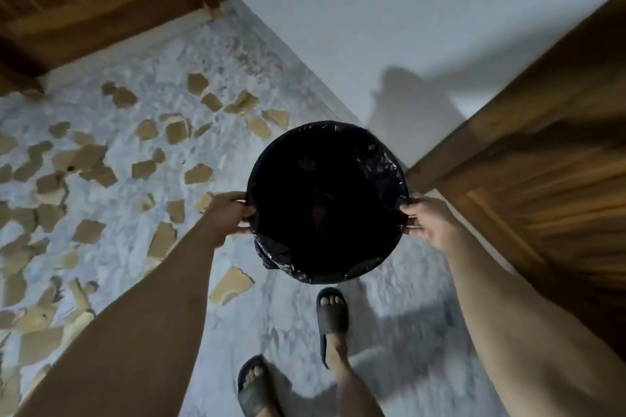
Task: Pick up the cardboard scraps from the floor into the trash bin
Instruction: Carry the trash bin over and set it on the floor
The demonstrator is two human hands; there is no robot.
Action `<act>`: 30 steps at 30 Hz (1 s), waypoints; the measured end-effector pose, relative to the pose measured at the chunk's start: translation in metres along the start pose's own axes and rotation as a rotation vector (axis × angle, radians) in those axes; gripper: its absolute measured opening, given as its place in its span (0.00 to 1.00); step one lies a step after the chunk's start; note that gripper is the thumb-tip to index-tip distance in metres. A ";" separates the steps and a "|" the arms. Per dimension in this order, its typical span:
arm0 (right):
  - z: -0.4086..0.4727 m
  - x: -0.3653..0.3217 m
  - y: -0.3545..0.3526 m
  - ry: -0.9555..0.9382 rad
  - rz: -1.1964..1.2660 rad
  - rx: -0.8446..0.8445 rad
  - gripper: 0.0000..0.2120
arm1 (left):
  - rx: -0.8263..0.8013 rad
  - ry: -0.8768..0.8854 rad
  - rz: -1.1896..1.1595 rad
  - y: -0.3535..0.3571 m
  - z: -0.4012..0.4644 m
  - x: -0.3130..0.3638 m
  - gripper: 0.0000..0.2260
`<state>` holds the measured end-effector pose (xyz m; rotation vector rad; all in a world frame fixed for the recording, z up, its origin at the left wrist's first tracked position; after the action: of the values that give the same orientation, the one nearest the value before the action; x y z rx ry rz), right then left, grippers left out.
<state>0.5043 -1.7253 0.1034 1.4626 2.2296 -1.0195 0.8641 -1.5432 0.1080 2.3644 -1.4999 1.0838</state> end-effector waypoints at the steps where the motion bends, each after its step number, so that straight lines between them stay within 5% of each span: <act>1: 0.022 0.004 0.000 0.016 -0.004 0.025 0.12 | -0.006 -0.001 0.022 0.015 0.020 0.002 0.15; 12: 0.207 0.048 0.047 0.113 -0.155 0.079 0.09 | 0.067 -0.033 0.153 0.120 0.197 -0.041 0.18; 27: 0.246 0.057 0.055 0.191 -0.170 0.108 0.07 | 0.102 -0.105 0.202 0.135 0.241 -0.052 0.19; 30: 0.234 0.043 0.057 0.132 -0.302 0.154 0.20 | 0.134 -0.070 0.310 0.126 0.233 -0.049 0.23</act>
<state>0.5029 -1.8441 -0.1107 1.3113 2.5756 -1.2424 0.8627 -1.6788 -0.1250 2.3283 -1.9256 1.2107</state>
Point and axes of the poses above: each hand's wrist, its own z-axis towards the middle knuckle, its own y-axis out of the palm, x = y × z, the point moved 7 cm from there along z, towards the middle knuckle, and after that the axes turned 9 degrees about x, right-handed, at the moved point
